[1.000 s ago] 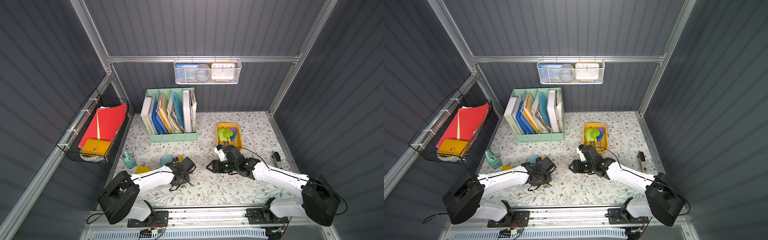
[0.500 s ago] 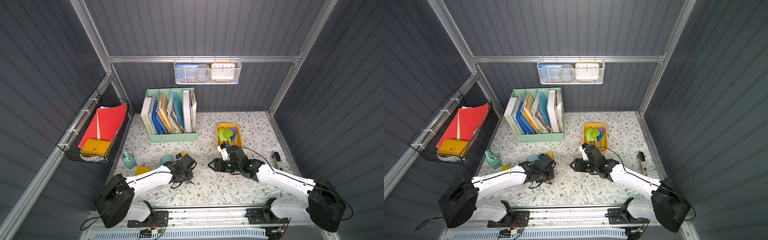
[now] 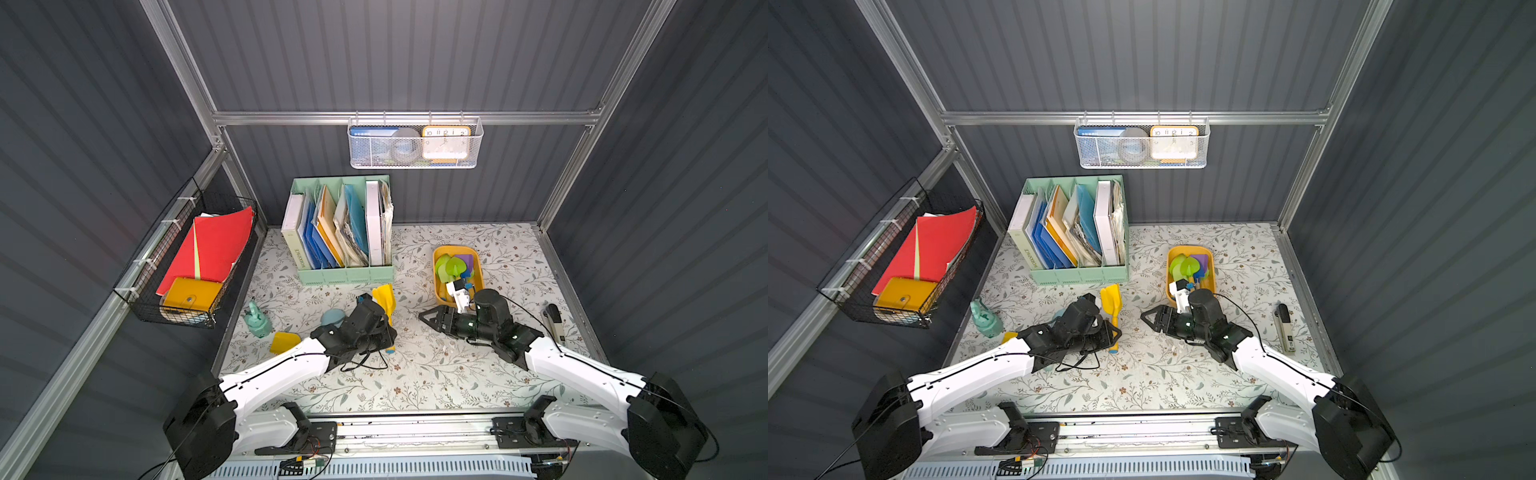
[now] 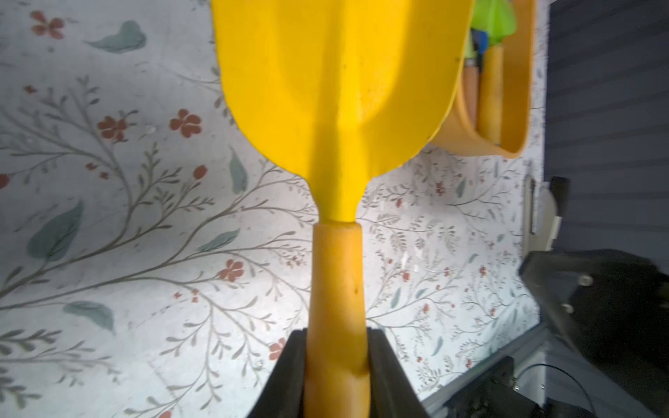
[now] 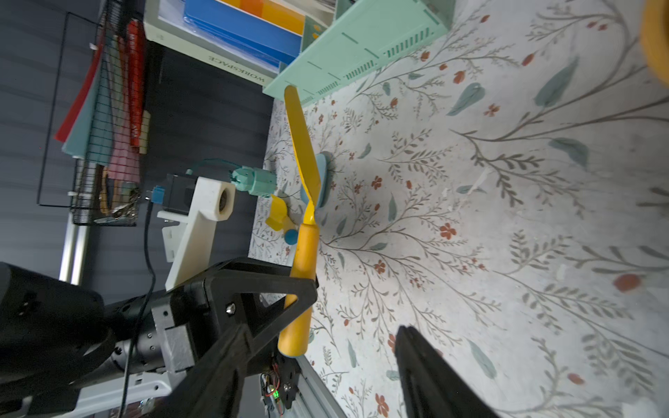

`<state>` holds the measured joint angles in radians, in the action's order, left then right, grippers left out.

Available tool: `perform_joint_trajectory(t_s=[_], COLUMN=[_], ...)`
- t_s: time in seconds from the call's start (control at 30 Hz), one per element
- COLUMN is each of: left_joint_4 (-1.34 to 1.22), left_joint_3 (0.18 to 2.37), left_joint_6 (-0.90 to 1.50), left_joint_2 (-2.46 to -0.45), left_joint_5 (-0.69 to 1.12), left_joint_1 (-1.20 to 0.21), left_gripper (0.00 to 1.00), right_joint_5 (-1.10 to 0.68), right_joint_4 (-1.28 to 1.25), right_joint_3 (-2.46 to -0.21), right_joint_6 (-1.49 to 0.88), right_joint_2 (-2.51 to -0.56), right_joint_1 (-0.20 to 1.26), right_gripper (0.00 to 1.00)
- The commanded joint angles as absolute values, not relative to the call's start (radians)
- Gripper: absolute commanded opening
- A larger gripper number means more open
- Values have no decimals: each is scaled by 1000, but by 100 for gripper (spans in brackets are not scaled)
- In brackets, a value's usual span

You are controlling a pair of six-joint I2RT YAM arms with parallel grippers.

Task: Put the shovel into the storage box
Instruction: Pick up the shovel from the center of the board.

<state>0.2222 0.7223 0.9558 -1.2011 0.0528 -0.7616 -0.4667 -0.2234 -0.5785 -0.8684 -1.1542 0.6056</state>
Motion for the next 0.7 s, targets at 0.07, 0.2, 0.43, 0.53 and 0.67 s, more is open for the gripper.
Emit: perform_joint_trajectory(t_s=[0.07,0.2,0.43,0.53,0.67], left_joint_4=[5,-63,-199,-239,-324], left_joint_3=[670,657,613,602,589], left_joint_6=[910,897,893,896,896], left_joint_2=[-1141,-1124,-1084,-1079,-1080], left_joint_5=[171,227,295,317,360], left_joint_1=[-764,-765,-765,-765,-764], left_gripper=[0,0,0,0,0], right_joint_5=[-576,-605,-658,-683,-712], right_joint_4=[-418,-505,-630,-691,-757], right_joint_3=[-573,-565,-562,-558,-554], right_joint_6=[-945,-979,-1026,-1051,-1076], right_joint_2=[-1187,-1205,-1259,-1279,-1299], right_joint_1=[603,604,604,604,604], right_gripper=[69,66,62,60,57])
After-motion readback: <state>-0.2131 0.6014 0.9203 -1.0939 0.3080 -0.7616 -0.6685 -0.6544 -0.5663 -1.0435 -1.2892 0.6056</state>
